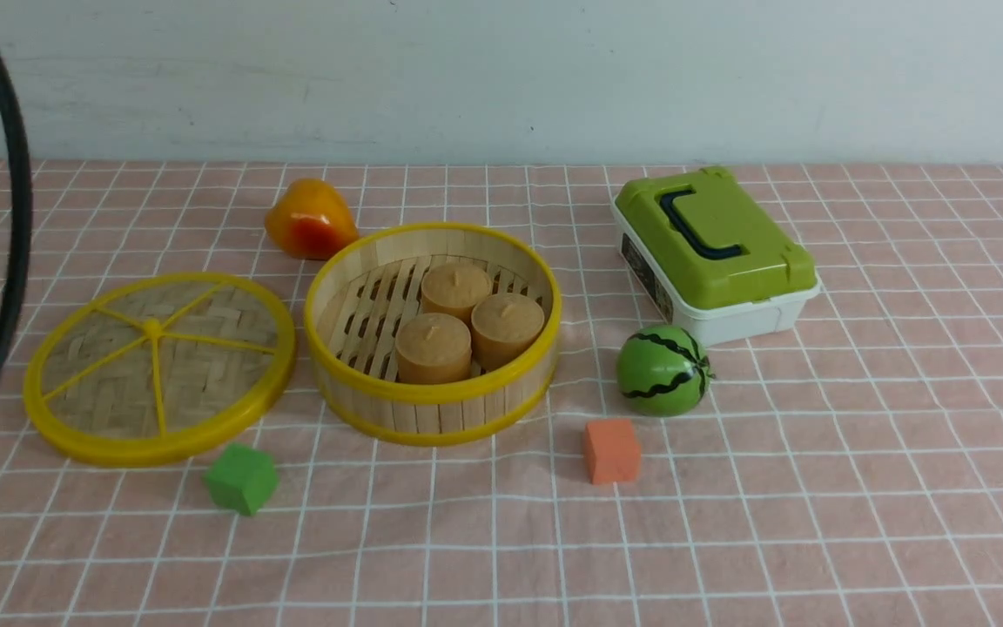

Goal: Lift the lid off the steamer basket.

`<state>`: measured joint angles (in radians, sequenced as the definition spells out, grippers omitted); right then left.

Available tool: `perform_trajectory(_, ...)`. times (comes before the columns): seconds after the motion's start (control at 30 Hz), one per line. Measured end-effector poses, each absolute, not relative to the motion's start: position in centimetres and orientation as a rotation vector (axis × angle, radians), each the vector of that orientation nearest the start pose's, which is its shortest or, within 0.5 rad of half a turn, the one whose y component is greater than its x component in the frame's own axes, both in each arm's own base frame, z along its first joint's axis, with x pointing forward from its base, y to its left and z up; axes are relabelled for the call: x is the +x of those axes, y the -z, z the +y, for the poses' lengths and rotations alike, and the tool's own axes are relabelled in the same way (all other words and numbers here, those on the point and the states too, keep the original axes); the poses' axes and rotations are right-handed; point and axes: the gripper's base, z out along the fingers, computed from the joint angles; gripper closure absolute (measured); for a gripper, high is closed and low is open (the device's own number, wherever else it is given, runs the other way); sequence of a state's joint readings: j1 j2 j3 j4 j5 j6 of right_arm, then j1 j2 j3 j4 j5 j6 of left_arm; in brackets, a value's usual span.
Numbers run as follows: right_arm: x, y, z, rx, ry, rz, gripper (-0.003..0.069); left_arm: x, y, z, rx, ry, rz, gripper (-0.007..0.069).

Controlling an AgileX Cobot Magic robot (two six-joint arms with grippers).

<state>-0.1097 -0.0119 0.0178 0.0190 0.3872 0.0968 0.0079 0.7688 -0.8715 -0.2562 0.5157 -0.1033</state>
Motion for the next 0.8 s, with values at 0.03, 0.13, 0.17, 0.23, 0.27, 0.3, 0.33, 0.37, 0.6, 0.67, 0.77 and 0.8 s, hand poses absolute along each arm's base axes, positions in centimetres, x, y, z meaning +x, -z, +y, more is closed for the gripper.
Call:
perform_trajectory(0.03,5.2,-17.3,-0.5,0.205,-0.01,1.865,0.0418,14.5,-37.8,-1.1,-0.222,0.346,1.897,0.0637)
perform_trajectory(0.13,5.2,-17.3,-0.5,0.205,-0.01,1.865,0.0418,12.2,-35.5,-1.6,-0.191,0.391,1.907,0.0637)
perform_trajectory(0.17,5.2,-17.3,-0.5,0.205,-0.01,1.865,0.0418,11.8,-35.2,-1.7,-0.188,0.408,1.901,0.0637)
perform_trajectory(0.23,5.2,-17.3,-0.5,0.205,-0.01,1.865,0.0418,10.9,-34.7,-1.9,-0.195,0.45,1.886,0.0637)
perform_trajectory(0.27,5.2,-17.3,-0.5,0.205,-0.01,1.865,0.0418,10.6,-34.4,-2.0,-0.199,0.465,1.88,0.0637)
perform_trajectory(0.3,5.2,-17.3,-0.5,0.205,-0.01,1.865,0.0418,10.4,-34.2,-2.1,-0.206,0.481,1.878,0.0637)
perform_trajectory(0.33,5.2,-17.3,-0.5,0.205,-0.01,1.865,0.0418,10.2,-33.8,-2.1,-0.212,0.494,1.88,0.0637)
perform_trajectory(0.37,5.2,-17.3,-0.5,0.205,-0.01,1.865,0.0418,10.2,-33.8,-2.1,-0.213,0.495,1.88,0.0637)
perform_trajectory(0.6,5.2,-17.3,-0.5,0.205,-0.01,1.865,0.0418,10.4,-33.2,-2.2,-0.221,0.508,1.912,0.0637)
perform_trajectory(0.67,5.2,-17.3,-0.5,0.205,-0.01,1.865,0.0418,10.4,-33.1,-2.3,-0.214,0.512,1.917,0.0637)
perform_trajectory(0.77,5.2,-17.3,-0.5,0.205,-0.01,1.865,0.0418,9.6,-32.9,-2.7,-0.165,0.543,1.899,0.0637)
perform_trajectory(0.8,5.2,-17.3,-0.5,0.205,-0.01,1.865,0.0418,9.4,-32.8,-2.8,-0.158,0.548,1.896,0.0637)
